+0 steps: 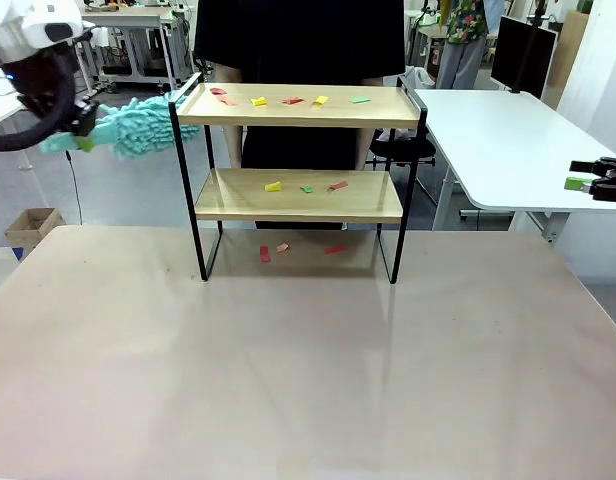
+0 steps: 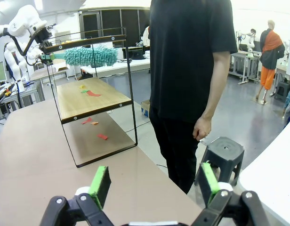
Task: Clean the shelf.
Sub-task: Clean the specific section of the Shelf indicated by the human with the Duster.
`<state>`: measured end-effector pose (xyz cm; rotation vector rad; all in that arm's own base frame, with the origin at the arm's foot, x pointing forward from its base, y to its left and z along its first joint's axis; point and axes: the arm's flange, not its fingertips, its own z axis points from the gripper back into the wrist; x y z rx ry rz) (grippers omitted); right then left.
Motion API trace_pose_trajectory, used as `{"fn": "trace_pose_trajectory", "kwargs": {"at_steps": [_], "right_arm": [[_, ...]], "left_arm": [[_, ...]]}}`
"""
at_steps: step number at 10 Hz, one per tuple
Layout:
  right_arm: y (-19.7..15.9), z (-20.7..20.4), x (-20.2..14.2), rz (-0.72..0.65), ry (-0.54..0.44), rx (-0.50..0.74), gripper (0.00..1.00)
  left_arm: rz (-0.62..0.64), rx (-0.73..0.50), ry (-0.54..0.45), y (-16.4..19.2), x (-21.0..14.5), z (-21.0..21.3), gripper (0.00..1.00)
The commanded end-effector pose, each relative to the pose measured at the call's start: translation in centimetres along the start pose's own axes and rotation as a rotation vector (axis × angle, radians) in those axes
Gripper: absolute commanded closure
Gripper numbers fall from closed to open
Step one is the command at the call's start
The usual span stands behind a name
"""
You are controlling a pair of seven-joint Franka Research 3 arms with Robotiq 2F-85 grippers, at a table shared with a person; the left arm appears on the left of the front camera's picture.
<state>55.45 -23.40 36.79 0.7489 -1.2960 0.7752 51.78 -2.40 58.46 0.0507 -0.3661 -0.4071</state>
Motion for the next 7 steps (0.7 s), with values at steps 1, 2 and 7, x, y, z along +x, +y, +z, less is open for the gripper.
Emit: {"fn": "trace_pose_trajectory", "kwargs": {"at_steps": [1, 2, 7], "right_arm": [[0.0, -0.2, 0.3, 0.005, -0.002, 0.002, 0.0], [0.0, -0.2, 0.3, 0.005, -0.002, 0.002, 0.0], [0.0, -0.2, 0.3, 0.005, -0.002, 0.002, 0.0]], "left_arm": [[-0.076, -0.01, 0.1, -0.7, -2.2, 2.9, 0.87], [-0.117, 0.002, 0.162, -0.9, -3.8, 3.5, 0.87], [-0.452, -0.067, 0.452, -1.4, -13.3, 7.4, 0.87]]}}
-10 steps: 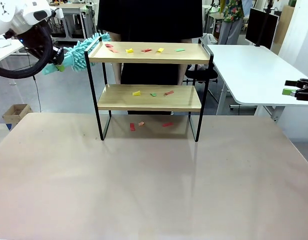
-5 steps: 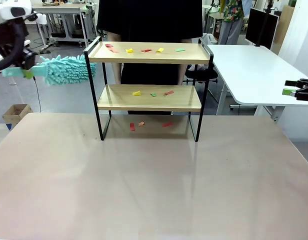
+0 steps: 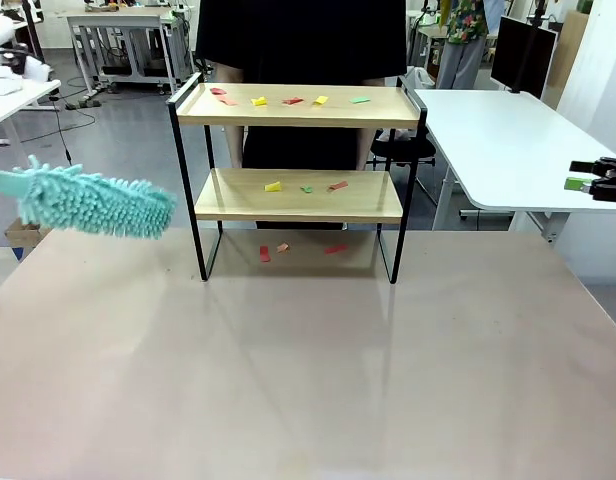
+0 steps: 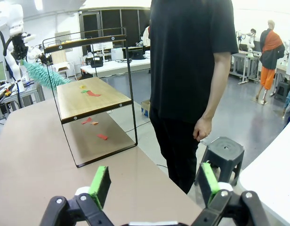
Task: Clean the shelf.
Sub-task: Clean the specific section of the Shelf indicated by the human with the Duster.
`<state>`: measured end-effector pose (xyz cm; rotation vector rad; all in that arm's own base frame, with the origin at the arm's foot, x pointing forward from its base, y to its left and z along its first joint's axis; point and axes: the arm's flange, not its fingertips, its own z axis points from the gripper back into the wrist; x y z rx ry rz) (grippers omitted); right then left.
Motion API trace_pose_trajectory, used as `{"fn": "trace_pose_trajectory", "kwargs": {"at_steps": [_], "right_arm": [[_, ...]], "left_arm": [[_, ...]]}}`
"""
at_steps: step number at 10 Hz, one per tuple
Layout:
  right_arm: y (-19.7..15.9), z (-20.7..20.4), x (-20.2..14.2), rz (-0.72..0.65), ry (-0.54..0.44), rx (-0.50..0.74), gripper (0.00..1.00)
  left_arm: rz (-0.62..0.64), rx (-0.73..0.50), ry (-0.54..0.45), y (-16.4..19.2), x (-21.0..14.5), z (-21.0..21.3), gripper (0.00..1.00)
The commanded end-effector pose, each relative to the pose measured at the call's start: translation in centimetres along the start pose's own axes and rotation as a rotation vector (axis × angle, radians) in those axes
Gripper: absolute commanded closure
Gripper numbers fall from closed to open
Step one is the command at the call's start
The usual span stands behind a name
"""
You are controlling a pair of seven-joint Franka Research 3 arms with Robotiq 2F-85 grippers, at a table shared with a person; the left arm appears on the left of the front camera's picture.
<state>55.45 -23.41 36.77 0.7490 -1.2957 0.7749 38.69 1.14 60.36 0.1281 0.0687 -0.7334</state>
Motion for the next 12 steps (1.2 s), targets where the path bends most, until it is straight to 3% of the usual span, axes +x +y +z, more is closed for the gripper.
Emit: {"fn": "trace_pose_trajectory", "kwargs": {"at_steps": [1, 2, 6, 7, 10, 12], "right_arm": [[0.0, -0.2, 0.3, 0.006, -0.002, 0.002, 0.0], [0.0, -0.2, 0.3, 0.006, -0.002, 0.002, 0.0], [0.0, -0.2, 0.3, 0.006, -0.002, 0.002, 0.0], [0.0, -0.2, 0.3, 0.006, -0.002, 0.002, 0.0], [0.0, -0.2, 0.3, 0.006, -0.002, 0.002, 0.0], [0.0, -0.2, 0.3, 0.006, -0.002, 0.002, 0.0]], "left_arm": [[-0.187, -0.009, 0.112, -1.4, -2.5, 0.1, 0.87], [-0.302, -0.043, 0.154, -2.8, -2.6, -0.4, 0.87], [-0.658, -0.197, 0.158, -5.6, -0.6, -2.3, 0.87], [-0.69, -0.198, 0.188, -6.0, 0.3, -2.8, 0.87], [-0.743, -0.195, 0.159, -5.9, 1.4, -2.7, 0.87], [-0.692, -0.196, 0.182, -6.4, 1.1, -3.5, 0.87]]}}
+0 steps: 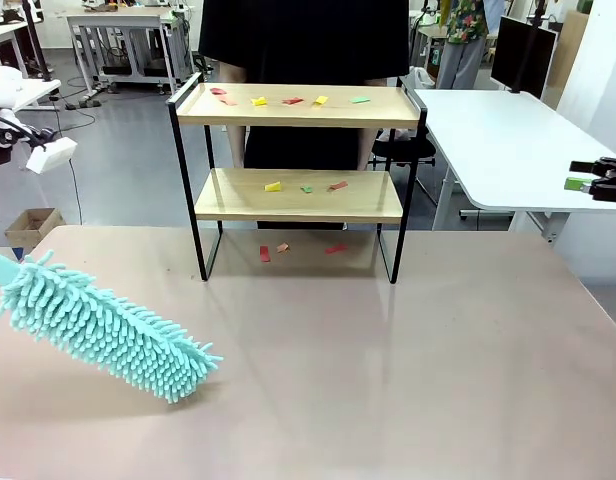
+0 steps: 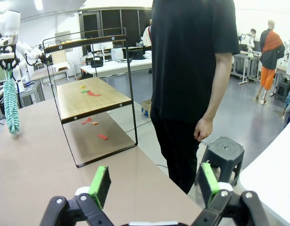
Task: Clean the shelf.
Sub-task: Clean the specific section of the Shelf indicated by the human with the Duster.
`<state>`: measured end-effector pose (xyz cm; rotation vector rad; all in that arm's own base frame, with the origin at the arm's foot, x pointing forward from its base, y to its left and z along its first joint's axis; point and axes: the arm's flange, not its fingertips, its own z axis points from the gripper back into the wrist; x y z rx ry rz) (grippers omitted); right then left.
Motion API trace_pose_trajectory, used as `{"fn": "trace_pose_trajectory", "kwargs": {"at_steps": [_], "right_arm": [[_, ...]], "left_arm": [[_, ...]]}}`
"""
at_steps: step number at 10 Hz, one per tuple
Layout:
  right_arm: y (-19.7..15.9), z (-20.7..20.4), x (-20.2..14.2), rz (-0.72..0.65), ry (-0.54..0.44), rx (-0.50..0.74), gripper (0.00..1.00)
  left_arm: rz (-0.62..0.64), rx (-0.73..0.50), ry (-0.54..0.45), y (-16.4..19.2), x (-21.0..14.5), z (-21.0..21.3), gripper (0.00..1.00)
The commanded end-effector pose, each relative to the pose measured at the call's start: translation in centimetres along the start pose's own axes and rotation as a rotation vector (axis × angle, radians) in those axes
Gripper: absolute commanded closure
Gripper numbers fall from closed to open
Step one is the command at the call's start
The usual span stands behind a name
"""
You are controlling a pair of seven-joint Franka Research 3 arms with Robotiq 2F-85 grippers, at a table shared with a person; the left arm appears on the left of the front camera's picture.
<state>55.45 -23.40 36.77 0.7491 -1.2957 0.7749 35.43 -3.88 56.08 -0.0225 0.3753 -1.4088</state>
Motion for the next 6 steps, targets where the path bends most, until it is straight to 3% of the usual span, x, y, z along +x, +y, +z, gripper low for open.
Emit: {"fn": "trace_pose_trajectory", "kwargs": {"at_steps": [1, 6], "right_arm": [[0.04, -0.16, 0.32, 0.006, -0.002, 0.002, 0.0], [0.04, -0.16, 0.32, 0.006, -0.002, 0.002, 0.0]], "left_arm": [[0.01, 0.001, -0.004, -0.23, -0.12, 0.05, 0.87], [0.01, 0.001, -0.004, -0.23, -0.12, 0.05, 0.87]]}}
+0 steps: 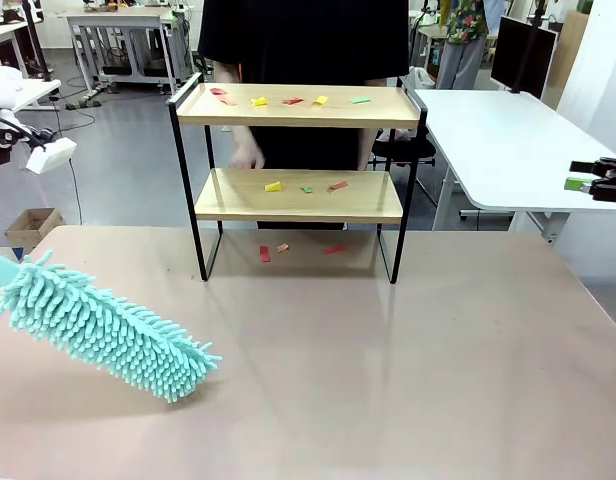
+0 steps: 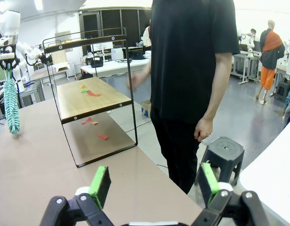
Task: Clean the shelf.
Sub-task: Clean the specific section of the Shelf indicated by the human with the Duster.
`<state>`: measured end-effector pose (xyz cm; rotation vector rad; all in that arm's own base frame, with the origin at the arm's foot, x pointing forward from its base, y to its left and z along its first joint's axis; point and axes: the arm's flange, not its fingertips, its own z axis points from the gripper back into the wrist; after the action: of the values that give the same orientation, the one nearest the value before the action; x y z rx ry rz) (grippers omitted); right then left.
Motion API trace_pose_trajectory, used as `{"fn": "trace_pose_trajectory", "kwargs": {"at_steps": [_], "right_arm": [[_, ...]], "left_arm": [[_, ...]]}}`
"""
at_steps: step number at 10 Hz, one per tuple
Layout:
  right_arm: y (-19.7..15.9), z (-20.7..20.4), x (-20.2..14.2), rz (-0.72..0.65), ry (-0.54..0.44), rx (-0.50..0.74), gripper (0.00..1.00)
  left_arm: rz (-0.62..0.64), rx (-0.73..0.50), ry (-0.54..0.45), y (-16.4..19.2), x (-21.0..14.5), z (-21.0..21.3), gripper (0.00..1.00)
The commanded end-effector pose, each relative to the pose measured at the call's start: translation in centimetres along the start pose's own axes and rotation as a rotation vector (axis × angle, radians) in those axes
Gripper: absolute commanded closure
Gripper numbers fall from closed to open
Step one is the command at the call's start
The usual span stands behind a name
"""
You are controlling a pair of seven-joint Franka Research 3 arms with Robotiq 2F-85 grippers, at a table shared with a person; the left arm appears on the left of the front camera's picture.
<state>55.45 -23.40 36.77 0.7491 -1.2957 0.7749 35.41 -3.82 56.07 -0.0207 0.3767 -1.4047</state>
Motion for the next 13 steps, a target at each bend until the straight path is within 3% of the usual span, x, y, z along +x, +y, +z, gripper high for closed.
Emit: {"fn": "trace_pose_trajectory", "kwargs": {"at_steps": [1, 13], "right_arm": [[0.04, -0.16, 0.32, 0.006, -0.002, 0.002, 0.0], [0.04, -0.16, 0.32, 0.006, -0.002, 0.002, 0.0]], "left_arm": [[0.006, 0.001, -0.006, -0.23, -0.07, 0.07, 0.87], [0.006, 0.001, -0.006, -0.23, -0.07, 0.07, 0.87]]}}
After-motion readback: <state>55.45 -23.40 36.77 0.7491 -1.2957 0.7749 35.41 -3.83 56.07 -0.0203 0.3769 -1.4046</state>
